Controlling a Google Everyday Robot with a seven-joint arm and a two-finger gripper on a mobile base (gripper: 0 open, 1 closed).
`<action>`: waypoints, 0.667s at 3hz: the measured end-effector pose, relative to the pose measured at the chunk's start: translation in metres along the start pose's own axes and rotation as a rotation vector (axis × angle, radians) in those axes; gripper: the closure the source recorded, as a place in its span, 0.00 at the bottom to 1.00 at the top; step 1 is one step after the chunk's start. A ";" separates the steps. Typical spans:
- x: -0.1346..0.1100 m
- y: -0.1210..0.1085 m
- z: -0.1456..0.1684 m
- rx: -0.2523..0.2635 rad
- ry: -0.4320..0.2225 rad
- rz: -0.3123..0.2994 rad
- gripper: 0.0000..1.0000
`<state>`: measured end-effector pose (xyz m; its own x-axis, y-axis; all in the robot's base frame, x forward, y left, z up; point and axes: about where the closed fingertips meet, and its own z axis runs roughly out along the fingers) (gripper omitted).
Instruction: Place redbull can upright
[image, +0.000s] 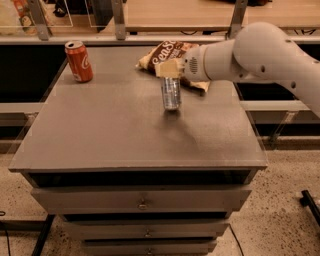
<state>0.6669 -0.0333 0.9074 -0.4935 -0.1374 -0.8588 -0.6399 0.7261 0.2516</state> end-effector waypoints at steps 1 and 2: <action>0.013 -0.012 -0.001 -0.076 -0.059 0.069 1.00; 0.011 -0.012 -0.001 -0.088 -0.070 0.067 1.00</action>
Offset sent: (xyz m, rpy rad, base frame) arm 0.0005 -0.0113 -0.0147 0.1149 0.0134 0.0186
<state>0.6685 -0.0437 0.8953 -0.4962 -0.0411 -0.8672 -0.6579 0.6696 0.3447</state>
